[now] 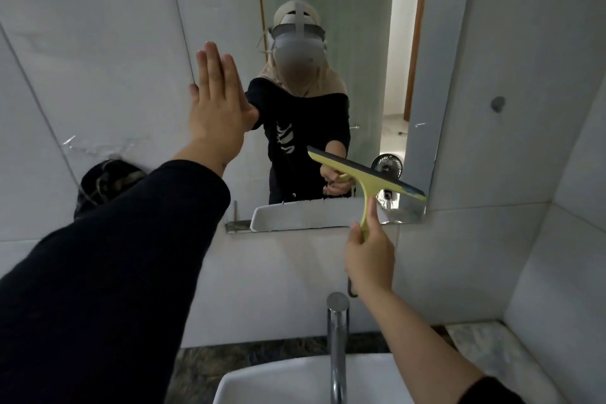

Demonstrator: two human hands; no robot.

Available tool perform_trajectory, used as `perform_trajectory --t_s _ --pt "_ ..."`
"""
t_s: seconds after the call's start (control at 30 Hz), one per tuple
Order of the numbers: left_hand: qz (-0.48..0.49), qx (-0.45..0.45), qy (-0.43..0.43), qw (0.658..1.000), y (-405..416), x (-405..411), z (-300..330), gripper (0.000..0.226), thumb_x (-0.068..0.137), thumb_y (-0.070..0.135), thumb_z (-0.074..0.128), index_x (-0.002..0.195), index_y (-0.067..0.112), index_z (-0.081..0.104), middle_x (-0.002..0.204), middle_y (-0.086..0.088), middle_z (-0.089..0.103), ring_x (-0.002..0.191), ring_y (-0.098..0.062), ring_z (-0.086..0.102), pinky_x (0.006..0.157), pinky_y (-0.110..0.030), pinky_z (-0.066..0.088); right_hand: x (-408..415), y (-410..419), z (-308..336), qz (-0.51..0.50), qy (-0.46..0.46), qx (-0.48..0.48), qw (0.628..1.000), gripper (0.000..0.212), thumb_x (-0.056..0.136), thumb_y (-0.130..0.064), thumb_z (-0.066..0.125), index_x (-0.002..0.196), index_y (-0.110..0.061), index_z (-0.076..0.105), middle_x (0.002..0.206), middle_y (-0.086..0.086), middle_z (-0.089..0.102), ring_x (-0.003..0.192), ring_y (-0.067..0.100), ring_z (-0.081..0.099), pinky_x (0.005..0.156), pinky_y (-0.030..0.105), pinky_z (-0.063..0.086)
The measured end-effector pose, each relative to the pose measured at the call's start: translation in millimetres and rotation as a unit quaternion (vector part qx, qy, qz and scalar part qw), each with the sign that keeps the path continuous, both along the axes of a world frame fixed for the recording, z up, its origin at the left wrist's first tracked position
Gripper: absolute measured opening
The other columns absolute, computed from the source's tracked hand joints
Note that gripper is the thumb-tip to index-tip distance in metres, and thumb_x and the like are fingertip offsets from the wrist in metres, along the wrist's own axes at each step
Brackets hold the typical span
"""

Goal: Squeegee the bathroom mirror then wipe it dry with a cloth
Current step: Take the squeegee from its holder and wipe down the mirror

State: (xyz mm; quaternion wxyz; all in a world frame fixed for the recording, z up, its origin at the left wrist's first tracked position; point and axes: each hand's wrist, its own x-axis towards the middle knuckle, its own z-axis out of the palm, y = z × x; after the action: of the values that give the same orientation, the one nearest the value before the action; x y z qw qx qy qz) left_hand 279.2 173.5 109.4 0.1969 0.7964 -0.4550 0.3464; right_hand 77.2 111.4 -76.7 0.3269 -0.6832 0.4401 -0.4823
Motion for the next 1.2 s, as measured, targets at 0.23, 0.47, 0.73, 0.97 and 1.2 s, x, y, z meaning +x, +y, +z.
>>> perform_trajectory --t_s 0.23,0.47,0.73,0.97,1.2 --pt "-0.018 -0.042 0.007 0.999 -0.5 -5.9 -31.9 0.074 0.097 0.035 0.039 0.151 0.009 -0.005 0.159 -0.014 -0.012 0.146 -0.03 -0.012 0.117 -0.053 -0.002 36.3 37.2 -11.5 0.048 0.035 -0.054 0.997 0.057 0.098 -0.021 0.045 0.15 -0.03 0.022 0.065 -0.009 0.037 0.058 0.005 0.04 0.054 0.017 0.032" --pt "-0.022 -0.018 0.019 0.999 -2.4 -6.9 -71.3 0.072 0.098 0.033 0.041 0.151 0.012 -0.004 0.159 -0.014 -0.013 0.146 -0.029 -0.013 0.117 -0.052 -0.002 68.5 66.9 -20.0 0.092 0.131 -0.097 0.982 0.06 0.1 -0.025 0.04 0.151 -0.035 0.009 0.091 -0.005 0.049 0.072 0.008 0.041 0.058 0.018 0.031" --pt "-0.051 -0.036 0.025 0.998 -10.1 -0.1 -97.9 0.083 0.09 0.029 0.058 0.151 0.008 0.006 0.158 -0.021 -0.003 0.146 -0.036 -0.004 0.116 -0.055 0.012 45.7 47.4 -26.5 0.061 0.274 -0.153 0.947 0.06 0.099 -0.025 0.041 0.149 -0.041 0.011 0.092 0.0 0.05 0.057 0.017 0.039 0.048 0.026 0.029" --pt "-0.062 -0.041 0.036 0.997 -11.3 -0.2 -98.3 0.076 0.094 0.023 0.051 0.151 0.007 0.003 0.157 -0.023 -0.006 0.145 -0.038 -0.007 0.116 -0.054 0.007 10.4 14.8 -15.3 0.031 0.418 -0.202 0.885 0.072 0.096 -0.016 0.043 0.147 -0.047 0.002 0.101 0.0 0.05 0.047 0.012 0.027 0.04 0.025 0.018" --pt "-0.068 -0.044 0.03 0.996 -10.0 0.9 -98.9 0.075 0.092 0.019 0.05 0.151 0.006 0.006 0.157 -0.026 -0.003 0.145 -0.04 -0.004 0.115 -0.058 0.016 -25.1 -6.9 -10.9 0.003 0.431 -0.204 0.879 0.071 0.095 -0.016 0.043 0.147 -0.049 0.007 0.101 0.001 0.052 0.06 0.021 0.045 0.045 0.025 0.031"
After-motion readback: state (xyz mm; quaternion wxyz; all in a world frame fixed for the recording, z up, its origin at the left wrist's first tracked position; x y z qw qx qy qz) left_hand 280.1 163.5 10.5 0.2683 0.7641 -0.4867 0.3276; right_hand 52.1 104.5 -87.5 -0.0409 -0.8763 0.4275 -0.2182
